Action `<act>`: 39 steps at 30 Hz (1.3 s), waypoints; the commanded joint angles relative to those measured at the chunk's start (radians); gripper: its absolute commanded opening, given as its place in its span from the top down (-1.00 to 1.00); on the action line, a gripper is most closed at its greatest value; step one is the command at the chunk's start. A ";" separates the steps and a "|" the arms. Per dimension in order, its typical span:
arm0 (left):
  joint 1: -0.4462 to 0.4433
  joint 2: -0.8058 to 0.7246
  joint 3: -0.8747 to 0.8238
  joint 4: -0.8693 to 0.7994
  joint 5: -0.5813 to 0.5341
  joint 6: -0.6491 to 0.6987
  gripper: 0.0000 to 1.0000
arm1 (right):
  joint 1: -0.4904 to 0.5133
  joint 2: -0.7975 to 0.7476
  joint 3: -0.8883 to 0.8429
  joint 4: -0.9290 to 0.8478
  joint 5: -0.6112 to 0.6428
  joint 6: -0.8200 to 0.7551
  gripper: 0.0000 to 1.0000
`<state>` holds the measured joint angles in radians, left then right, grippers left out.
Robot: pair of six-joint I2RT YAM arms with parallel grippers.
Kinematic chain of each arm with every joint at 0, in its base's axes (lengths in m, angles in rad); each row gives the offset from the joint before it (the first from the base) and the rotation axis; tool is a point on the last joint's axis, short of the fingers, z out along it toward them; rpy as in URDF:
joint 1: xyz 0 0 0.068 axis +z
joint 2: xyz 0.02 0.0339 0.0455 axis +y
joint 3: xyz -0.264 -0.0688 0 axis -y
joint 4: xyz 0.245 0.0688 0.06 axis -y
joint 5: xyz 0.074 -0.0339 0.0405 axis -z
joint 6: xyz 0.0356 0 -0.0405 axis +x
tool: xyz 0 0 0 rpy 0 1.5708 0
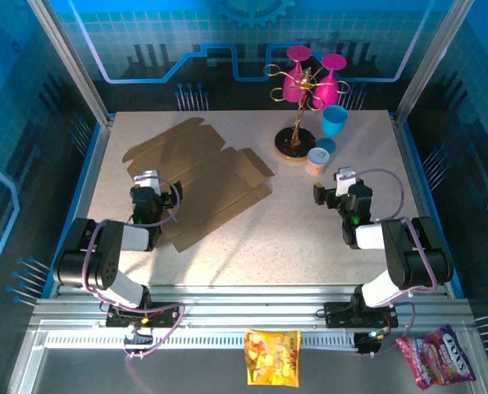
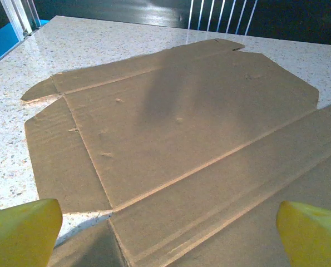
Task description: Fold the paper box
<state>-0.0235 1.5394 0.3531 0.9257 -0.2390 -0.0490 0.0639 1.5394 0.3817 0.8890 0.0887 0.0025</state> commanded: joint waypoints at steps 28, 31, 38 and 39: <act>-0.004 0.010 0.011 0.027 -0.013 0.015 -0.99 | -0.010 0.002 0.018 0.001 -0.047 -0.009 -0.99; -0.004 0.010 0.010 0.027 -0.012 0.015 -0.99 | -0.009 0.002 0.015 0.003 -0.043 -0.011 -0.99; -0.093 -0.092 -0.025 0.033 -0.144 0.093 -0.99 | 0.131 -0.244 -0.050 -0.031 0.230 -0.100 -0.99; -0.129 -0.139 -0.017 -0.008 -0.198 0.120 -0.99 | 0.158 -0.293 -0.038 -0.047 0.265 -0.102 -0.99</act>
<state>-0.0746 1.5043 0.3408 0.9180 -0.3069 -0.0162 0.1585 1.3724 0.3172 0.8528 0.2104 -0.0364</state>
